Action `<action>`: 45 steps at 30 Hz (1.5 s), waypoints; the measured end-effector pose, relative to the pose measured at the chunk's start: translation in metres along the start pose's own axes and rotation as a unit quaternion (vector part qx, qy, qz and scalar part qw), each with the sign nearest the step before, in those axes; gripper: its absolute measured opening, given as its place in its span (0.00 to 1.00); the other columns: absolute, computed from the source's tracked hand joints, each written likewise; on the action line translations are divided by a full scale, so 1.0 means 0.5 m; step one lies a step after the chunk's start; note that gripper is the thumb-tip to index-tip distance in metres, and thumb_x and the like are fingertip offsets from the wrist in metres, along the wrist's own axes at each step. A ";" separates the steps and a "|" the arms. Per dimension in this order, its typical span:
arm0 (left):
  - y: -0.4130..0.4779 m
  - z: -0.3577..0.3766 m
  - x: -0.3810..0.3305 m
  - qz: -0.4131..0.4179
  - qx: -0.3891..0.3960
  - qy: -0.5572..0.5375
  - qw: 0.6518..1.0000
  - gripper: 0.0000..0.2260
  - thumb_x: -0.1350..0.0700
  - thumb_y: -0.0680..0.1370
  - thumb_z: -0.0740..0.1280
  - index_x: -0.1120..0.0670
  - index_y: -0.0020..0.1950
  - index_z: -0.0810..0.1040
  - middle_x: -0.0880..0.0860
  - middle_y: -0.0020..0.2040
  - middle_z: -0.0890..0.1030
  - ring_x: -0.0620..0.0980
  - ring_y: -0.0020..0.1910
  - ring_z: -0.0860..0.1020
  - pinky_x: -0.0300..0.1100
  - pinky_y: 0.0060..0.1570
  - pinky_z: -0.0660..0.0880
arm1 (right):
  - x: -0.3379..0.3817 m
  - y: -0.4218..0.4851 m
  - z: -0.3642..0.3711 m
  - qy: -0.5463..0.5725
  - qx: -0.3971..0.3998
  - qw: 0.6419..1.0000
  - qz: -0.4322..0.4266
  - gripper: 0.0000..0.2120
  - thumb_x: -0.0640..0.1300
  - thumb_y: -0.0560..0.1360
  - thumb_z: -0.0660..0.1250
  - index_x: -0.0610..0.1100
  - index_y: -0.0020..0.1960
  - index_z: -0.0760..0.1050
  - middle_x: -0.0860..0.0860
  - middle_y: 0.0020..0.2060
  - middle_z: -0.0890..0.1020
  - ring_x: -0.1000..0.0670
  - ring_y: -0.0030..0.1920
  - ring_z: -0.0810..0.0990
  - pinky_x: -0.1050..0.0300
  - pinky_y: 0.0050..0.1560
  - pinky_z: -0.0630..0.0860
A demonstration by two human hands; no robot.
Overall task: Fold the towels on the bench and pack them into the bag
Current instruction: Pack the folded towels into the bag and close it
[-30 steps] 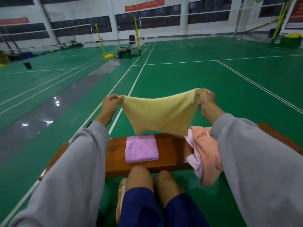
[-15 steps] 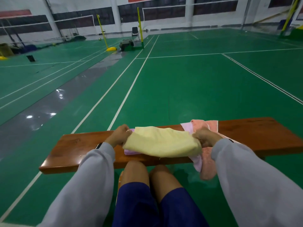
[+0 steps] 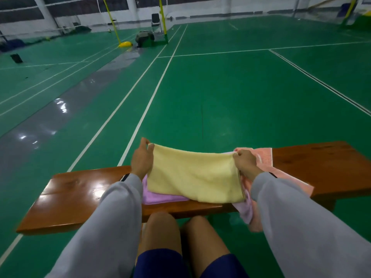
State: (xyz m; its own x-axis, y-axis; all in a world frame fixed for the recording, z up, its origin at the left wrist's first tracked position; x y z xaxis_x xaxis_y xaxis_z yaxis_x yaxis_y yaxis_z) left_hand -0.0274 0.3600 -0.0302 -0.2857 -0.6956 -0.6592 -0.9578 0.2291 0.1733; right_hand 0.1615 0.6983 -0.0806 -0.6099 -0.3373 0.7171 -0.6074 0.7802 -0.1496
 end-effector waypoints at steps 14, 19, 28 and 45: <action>-0.002 0.094 0.056 -0.102 0.173 0.194 0.960 0.18 0.44 0.81 0.68 0.59 0.43 0.73 0.53 0.36 0.75 0.49 0.33 0.72 0.40 0.36 0.69 | -0.005 -0.062 0.076 -0.187 0.163 0.968 0.022 0.27 0.60 0.80 0.64 0.42 0.69 0.73 0.44 0.65 0.78 0.41 0.63 0.78 0.51 0.62 0.75; -0.005 0.099 0.031 -0.086 0.225 0.209 0.948 0.12 0.52 0.79 0.70 0.60 0.46 0.74 0.57 0.47 0.79 0.53 0.41 0.77 0.41 0.39 0.72 | -0.013 -0.078 0.093 0.019 0.247 0.951 0.185 0.37 0.51 0.73 0.78 0.39 0.74 0.65 0.43 0.71 0.72 0.38 0.69 0.72 0.44 0.70 0.69; -0.020 0.083 0.046 0.082 0.192 0.196 0.958 0.05 0.55 0.82 0.65 0.51 0.56 0.78 0.55 0.55 0.82 0.52 0.49 0.80 0.44 0.48 0.77 | 0.146 -0.079 0.073 -0.003 0.174 0.981 0.088 0.25 0.41 0.68 0.75 0.36 0.62 0.73 0.40 0.57 0.79 0.40 0.55 0.81 0.52 0.47 0.80; -0.019 0.049 0.175 -0.016 0.101 0.166 0.981 0.03 0.55 0.80 0.65 0.53 0.50 0.72 0.54 0.49 0.79 0.53 0.43 0.75 0.44 0.39 0.68 | 0.386 -0.257 0.311 -0.084 0.164 0.972 -0.146 0.21 0.42 0.75 0.69 0.35 0.65 0.69 0.39 0.59 0.79 0.38 0.54 0.81 0.50 0.49 0.80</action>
State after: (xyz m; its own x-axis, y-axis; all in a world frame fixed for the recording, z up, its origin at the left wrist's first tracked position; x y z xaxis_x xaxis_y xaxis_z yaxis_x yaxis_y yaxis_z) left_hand -0.0428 0.3135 -0.1074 -0.2823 -0.8805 -0.3808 -0.9505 0.3104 -0.0131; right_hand 0.0429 0.4509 -0.0290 -0.4452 -0.6224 0.6437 -0.8798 0.4378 -0.1852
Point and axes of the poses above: each hand's wrist, its own y-axis towards the middle knuckle, its own z-axis out of the palm, x = y × z, the point moved 4 cm from there along y, towards the middle knuckle
